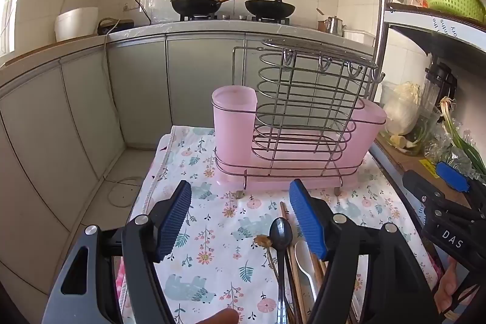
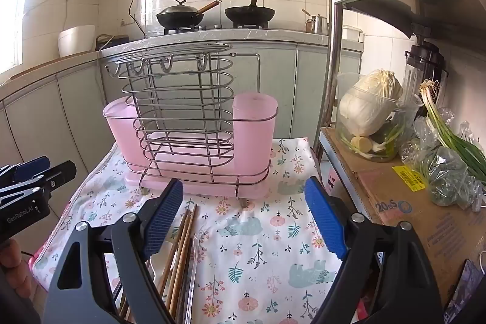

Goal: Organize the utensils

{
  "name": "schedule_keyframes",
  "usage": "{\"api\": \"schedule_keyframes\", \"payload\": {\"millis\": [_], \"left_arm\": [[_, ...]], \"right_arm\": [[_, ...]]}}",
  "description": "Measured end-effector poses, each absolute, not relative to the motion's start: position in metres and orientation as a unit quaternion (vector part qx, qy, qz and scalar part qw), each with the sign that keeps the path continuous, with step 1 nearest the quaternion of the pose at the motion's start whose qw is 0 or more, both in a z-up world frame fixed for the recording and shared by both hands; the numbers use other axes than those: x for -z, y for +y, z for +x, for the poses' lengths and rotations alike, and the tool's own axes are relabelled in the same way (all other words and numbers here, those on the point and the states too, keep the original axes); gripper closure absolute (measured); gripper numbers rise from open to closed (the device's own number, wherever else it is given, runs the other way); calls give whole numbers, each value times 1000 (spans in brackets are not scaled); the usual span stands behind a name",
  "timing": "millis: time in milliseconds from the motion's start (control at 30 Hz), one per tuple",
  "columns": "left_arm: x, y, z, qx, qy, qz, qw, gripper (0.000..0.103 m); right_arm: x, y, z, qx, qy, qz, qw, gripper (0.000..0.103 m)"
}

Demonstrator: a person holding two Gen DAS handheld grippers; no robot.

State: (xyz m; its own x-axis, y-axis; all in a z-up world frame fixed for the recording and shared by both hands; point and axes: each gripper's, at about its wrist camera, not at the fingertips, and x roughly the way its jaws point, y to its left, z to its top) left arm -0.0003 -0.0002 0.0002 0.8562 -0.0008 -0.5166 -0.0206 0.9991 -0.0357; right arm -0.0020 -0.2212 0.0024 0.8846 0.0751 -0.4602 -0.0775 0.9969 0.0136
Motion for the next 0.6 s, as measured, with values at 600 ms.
{"api": "schedule_keyframes", "payload": {"millis": [600], "left_arm": [[-12,-1,0,-2,266,-23,964,36]], "right_arm": [[-3,-222,-2,-40,235,-1,971,20]]}}
